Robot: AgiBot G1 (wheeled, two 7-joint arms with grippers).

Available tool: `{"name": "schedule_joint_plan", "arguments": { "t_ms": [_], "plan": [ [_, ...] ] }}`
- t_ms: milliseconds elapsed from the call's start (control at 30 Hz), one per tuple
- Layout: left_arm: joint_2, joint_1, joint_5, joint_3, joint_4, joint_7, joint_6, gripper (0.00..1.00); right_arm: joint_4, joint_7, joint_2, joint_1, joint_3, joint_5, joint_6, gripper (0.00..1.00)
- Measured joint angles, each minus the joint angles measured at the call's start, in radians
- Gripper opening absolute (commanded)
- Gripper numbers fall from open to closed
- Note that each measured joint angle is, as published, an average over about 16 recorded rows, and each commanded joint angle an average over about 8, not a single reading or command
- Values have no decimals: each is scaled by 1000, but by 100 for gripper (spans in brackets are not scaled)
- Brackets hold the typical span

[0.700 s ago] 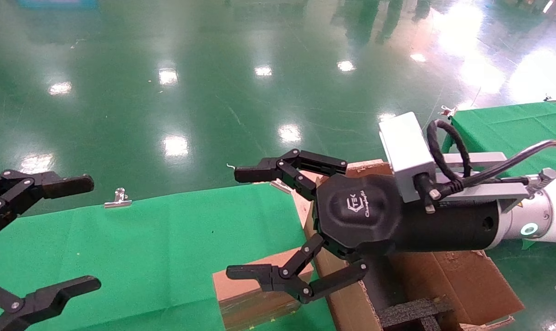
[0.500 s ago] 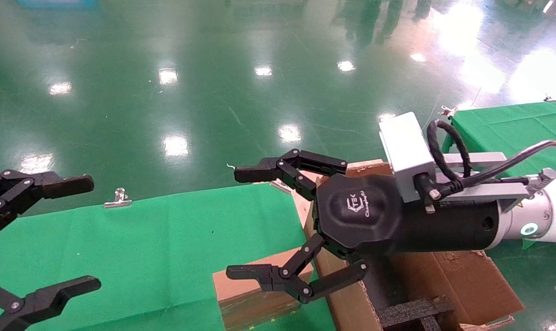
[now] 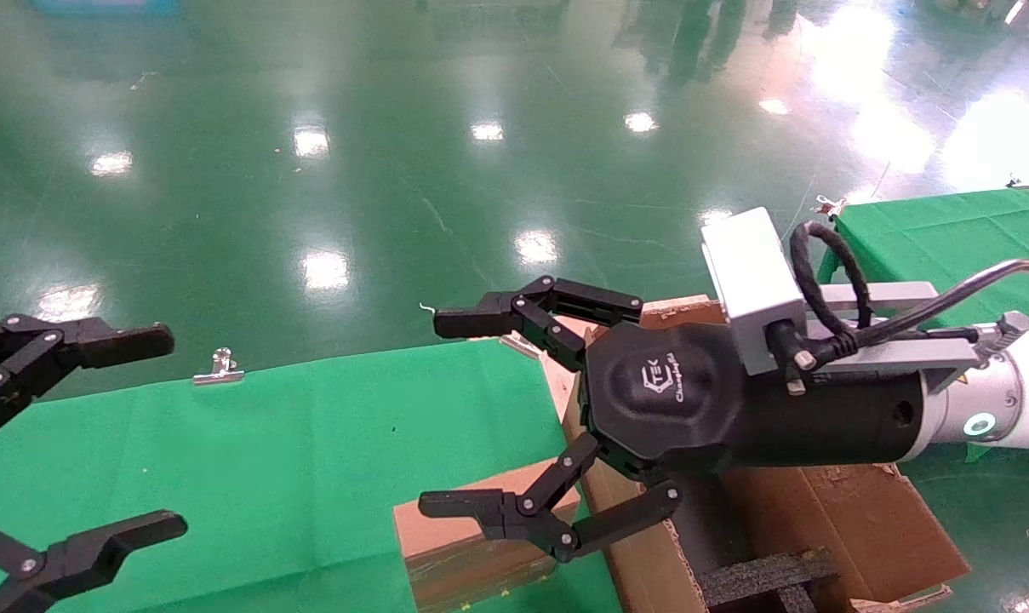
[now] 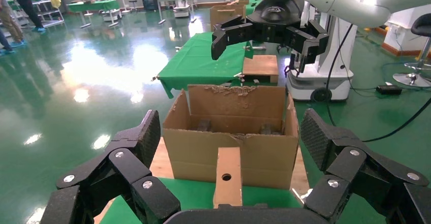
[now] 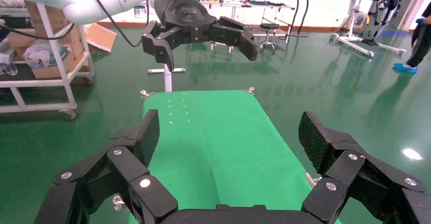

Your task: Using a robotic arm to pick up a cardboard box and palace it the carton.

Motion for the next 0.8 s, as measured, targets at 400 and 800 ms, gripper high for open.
{"name": "schedule_joint_plan", "arguments": {
  "t_ms": [400,800],
  "plan": [
    [0,0,0,0,0,0,0,0,-4,-5,-17,84,-76,-166,-32,100],
    [0,0,0,0,0,0,0,0,-72,-48,-133,267,-289,-497,-76,100]
  ]
}}
